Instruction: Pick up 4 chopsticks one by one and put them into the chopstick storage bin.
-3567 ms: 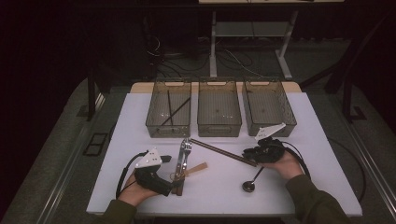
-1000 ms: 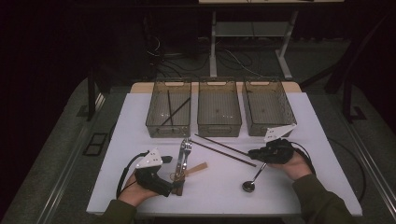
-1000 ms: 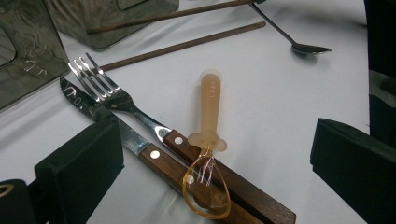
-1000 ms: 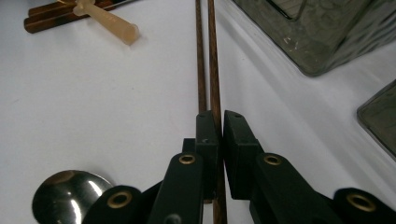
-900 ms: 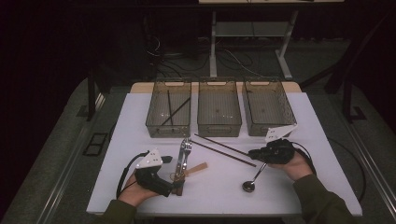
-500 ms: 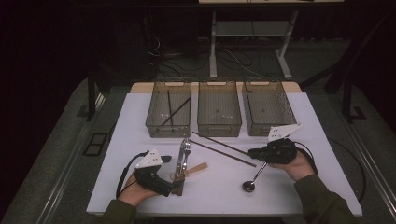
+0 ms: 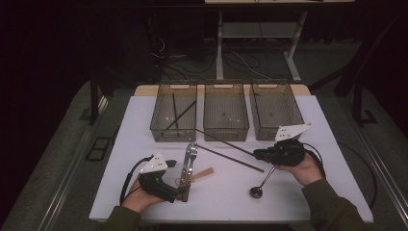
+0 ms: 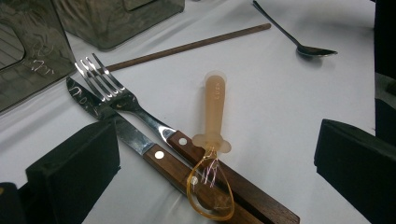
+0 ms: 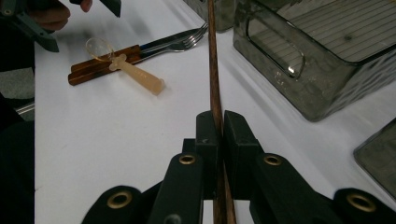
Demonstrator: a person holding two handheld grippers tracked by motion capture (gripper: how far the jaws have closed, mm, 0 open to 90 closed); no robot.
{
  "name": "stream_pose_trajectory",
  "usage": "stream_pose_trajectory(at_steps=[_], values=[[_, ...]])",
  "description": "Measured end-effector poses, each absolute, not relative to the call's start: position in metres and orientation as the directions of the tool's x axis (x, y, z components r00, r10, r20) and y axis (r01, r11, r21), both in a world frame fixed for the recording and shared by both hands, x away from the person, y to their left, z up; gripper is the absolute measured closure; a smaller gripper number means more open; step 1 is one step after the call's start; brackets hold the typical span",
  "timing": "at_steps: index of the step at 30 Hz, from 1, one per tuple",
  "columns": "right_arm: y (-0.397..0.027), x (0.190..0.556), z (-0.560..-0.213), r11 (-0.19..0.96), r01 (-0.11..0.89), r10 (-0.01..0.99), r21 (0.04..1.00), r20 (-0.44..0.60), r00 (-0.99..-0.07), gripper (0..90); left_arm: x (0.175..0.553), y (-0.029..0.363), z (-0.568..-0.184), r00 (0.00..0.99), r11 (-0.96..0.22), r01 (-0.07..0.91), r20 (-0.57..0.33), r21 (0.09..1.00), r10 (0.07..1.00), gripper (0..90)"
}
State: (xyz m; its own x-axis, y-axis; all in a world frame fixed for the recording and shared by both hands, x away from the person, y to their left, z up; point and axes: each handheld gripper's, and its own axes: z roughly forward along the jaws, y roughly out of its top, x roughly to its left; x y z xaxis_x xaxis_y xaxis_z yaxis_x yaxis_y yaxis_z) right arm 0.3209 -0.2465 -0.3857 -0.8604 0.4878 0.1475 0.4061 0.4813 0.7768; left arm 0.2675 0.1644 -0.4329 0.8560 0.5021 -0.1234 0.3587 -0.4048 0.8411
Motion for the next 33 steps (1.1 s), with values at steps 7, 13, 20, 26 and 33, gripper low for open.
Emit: stream_pose_trajectory(at_steps=[7, 13, 20, 26, 33], values=[[-0.241, 0.325, -0.376, 0.459, 0.415, 0.513, 0.785, 0.147, -0.846, 85.0, 0.268, 0.164, -0.434, 0.860, -0.410, 0.355, -0.121, 0.840, 0.496, 0.0], [-0.231, 0.332, -0.372, 0.442, 0.438, 0.542, 0.782, 0.156, -0.826, 85.0, 0.267, 0.163, -0.434, 0.856, -0.399, 0.364, -0.134, 0.842, 0.499, 0.0], [-0.215, 0.342, -0.368, 0.429, 0.473, 0.583, 0.769, 0.164, -0.796, 85.0, 0.267, 0.163, -0.434, 0.856, -0.407, 0.360, -0.124, 0.839, 0.501, 0.0], [-0.200, 0.355, -0.363, 0.417, 0.489, 0.610, 0.766, 0.163, -0.775, 85.0, 0.267, 0.162, -0.435, 0.858, -0.414, 0.357, -0.118, 0.837, 0.500, 0.0], [-0.179, 0.371, -0.353, 0.411, 0.504, 0.637, 0.760, 0.156, -0.755, 84.9, 0.267, 0.161, -0.435, 0.859, -0.425, 0.356, -0.113, 0.832, 0.500, 0.0]])
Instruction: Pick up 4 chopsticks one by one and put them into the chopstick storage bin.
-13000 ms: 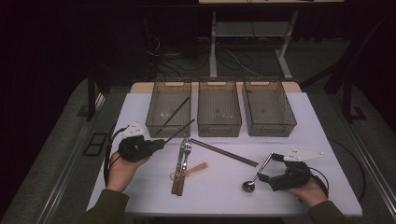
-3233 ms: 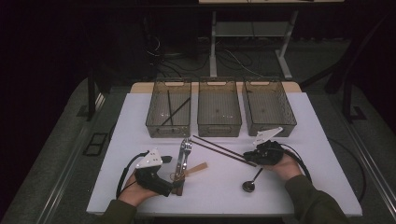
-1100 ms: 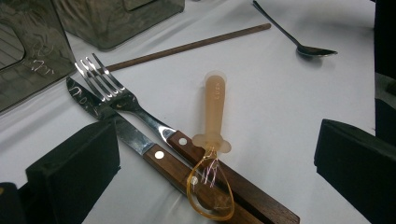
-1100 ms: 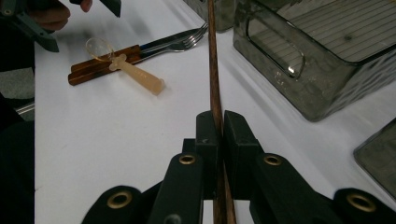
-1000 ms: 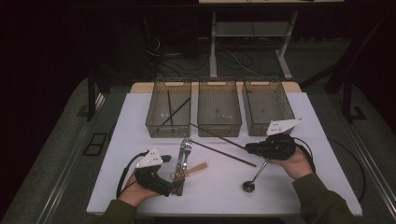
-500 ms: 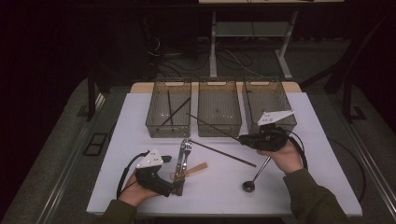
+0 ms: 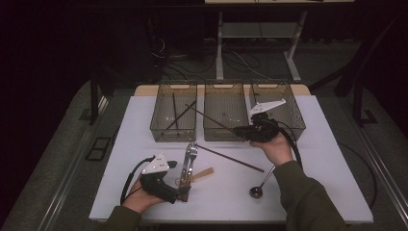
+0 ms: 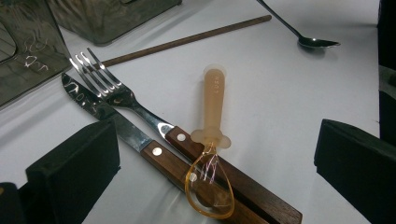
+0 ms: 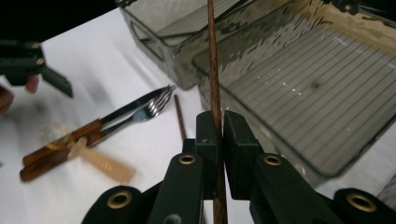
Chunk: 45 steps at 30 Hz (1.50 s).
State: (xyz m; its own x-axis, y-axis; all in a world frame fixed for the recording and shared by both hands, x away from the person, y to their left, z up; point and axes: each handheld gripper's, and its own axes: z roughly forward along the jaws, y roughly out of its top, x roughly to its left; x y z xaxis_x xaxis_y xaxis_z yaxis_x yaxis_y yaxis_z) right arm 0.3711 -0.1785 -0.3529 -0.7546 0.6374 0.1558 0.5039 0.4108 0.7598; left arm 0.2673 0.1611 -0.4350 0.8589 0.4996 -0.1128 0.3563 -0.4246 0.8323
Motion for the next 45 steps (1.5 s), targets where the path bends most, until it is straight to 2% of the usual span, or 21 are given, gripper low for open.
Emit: stream_pose_trajectory(at_steps=[31, 45], values=[[-0.088, 0.430, -0.332, 0.415, 0.562, 0.721, 0.716, 0.118, -0.683, 85.0, 0.267, 0.159, -0.435, 0.860, -0.430, 0.348, -0.101, 0.833, 0.500, 0.0], [-0.048, 0.462, -0.341, 0.411, 0.604, 0.762, 0.682, 0.107, -0.639, 84.9, 0.267, 0.158, -0.435, 0.863, -0.431, 0.344, -0.099, 0.834, 0.496, 0.0]])
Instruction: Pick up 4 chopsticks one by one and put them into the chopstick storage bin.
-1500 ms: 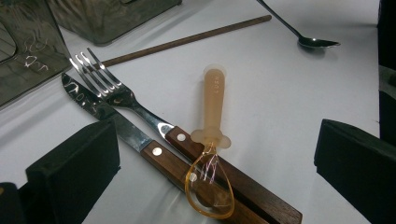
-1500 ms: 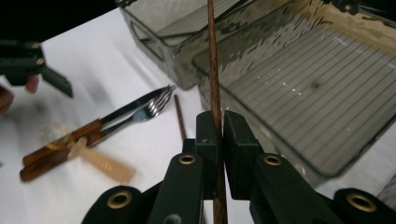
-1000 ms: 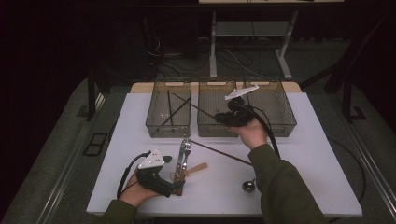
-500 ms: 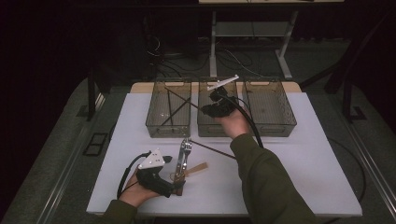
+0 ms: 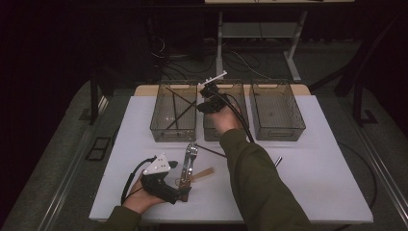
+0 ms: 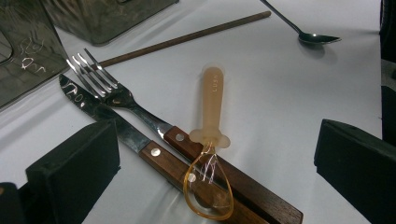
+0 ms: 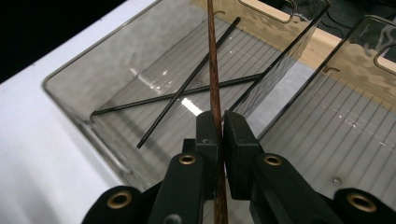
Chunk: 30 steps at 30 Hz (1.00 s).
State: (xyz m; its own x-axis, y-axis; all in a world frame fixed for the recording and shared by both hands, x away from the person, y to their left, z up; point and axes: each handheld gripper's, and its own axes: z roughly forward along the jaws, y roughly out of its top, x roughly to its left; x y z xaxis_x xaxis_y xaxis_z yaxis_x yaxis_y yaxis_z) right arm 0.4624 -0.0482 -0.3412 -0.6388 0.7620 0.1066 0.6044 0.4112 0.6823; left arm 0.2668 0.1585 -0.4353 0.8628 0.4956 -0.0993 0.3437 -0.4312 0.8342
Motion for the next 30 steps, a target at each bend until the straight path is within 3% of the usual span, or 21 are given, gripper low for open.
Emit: stream_pose_trajectory(at_steps=[12, 13, 14, 16, 30], values=[[-0.012, 0.480, -0.358, 0.385, 0.641, 0.777, 0.664, 0.141, -0.613, 83.6, 0.267, 0.159, -0.435, 0.866, -0.430, 0.337, -0.097, 0.838, 0.490, 0.0], [-0.010, 0.480, -0.359, 0.391, 0.633, 0.772, 0.668, 0.137, -0.621, 78.1, 0.267, 0.159, -0.435, 0.867, -0.431, 0.334, -0.095, 0.838, 0.488, 0.0], [-0.009, 0.479, -0.358, 0.389, 0.624, 0.768, 0.678, 0.135, -0.626, 67.1, 0.267, 0.160, -0.435, 0.867, -0.431, 0.335, -0.095, 0.838, 0.489, 0.0], [-0.011, 0.476, -0.356, 0.397, 0.609, 0.759, 0.687, 0.127, -0.638, 58.2, 0.267, 0.160, -0.434, 0.867, -0.434, 0.336, -0.095, 0.836, 0.489, 0.0], [-0.078, 0.451, -0.345, 0.356, 0.525, 0.686, 0.773, 0.165, -0.708, 40.9, 0.267, 0.161, -0.434, 0.862, -0.431, 0.341, -0.094, 0.836, 0.498, 0.0]])
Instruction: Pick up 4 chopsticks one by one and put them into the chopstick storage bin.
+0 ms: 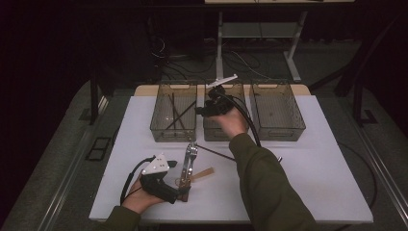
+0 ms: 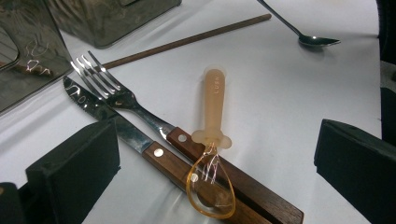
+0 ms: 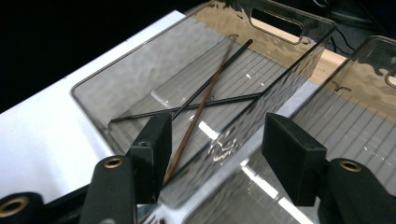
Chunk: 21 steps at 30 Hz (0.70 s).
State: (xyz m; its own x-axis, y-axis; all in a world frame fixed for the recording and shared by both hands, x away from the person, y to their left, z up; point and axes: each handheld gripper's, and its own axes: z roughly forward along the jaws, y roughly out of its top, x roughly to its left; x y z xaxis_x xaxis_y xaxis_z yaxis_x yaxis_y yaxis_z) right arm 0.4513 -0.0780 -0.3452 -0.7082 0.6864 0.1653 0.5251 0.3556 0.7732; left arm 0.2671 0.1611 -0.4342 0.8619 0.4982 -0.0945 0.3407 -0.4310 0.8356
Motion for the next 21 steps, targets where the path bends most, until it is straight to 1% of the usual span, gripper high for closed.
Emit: stream_pose_trajectory(at_steps=[8, 21], values=[[-0.108, 0.430, -0.345, 0.359, 0.480, 0.643, 0.800, 0.161, -0.749, 36.8, 0.267, 0.161, -0.435, 0.859, -0.419, 0.349, -0.108, 0.838, 0.500, 0.0], [-0.148, 0.395, -0.351, 0.372, 0.440, 0.592, 0.818, 0.156, -0.790, 35.7, 0.267, 0.162, -0.434, 0.862, -0.425, 0.344, -0.102, 0.837, 0.496, 0.0]])
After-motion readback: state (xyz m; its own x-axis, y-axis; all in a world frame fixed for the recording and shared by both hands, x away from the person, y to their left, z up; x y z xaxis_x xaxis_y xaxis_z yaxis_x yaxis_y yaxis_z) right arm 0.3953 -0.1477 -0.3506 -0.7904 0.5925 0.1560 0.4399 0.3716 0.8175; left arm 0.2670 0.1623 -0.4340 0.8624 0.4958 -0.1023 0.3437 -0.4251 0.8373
